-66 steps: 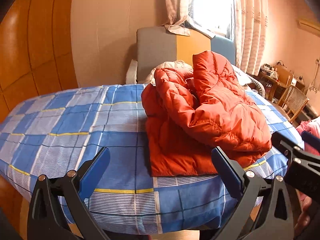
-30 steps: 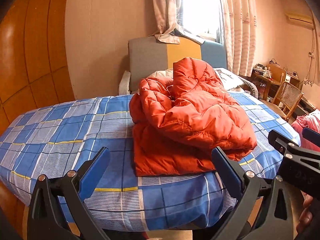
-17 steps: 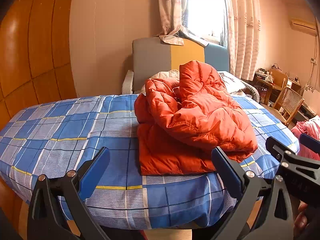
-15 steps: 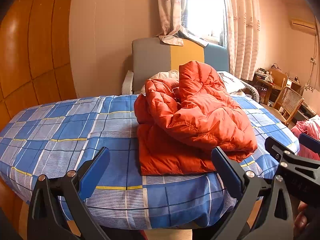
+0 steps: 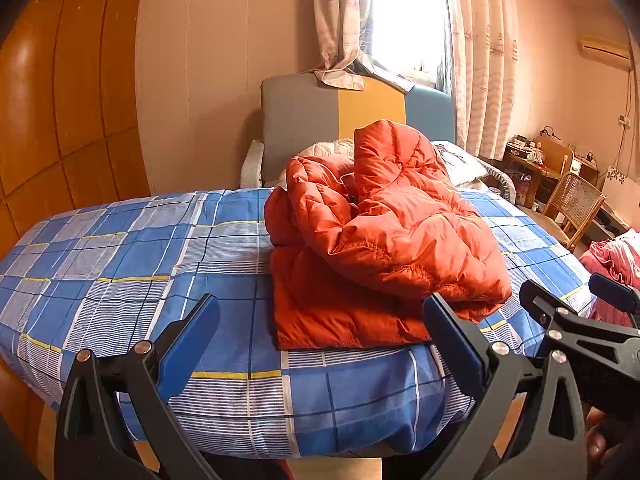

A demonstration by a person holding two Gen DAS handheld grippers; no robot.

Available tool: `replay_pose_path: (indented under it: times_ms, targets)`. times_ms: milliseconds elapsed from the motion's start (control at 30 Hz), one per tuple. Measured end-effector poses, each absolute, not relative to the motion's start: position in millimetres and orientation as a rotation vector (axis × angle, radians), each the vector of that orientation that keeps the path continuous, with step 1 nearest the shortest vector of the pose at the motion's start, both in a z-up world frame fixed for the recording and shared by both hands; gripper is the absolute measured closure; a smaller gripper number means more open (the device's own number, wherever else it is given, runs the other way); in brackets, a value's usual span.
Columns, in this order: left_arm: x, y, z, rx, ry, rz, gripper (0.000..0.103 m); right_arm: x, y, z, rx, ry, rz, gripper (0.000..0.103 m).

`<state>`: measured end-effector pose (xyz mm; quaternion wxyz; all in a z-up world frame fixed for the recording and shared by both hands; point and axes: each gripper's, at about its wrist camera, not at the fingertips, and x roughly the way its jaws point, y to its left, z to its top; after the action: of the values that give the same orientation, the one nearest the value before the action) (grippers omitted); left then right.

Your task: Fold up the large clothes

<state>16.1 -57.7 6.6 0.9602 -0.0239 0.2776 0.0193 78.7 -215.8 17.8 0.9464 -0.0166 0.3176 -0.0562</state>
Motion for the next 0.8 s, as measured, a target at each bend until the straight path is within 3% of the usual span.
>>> replay_pose_path:
  times_ms: [800]
  targets:
    - [11.6, -55.3, 9.1, -0.034, 0.525, 0.066, 0.003, 78.6, -213.2, 14.4, -0.045, 0.655, -0.111, 0.003]
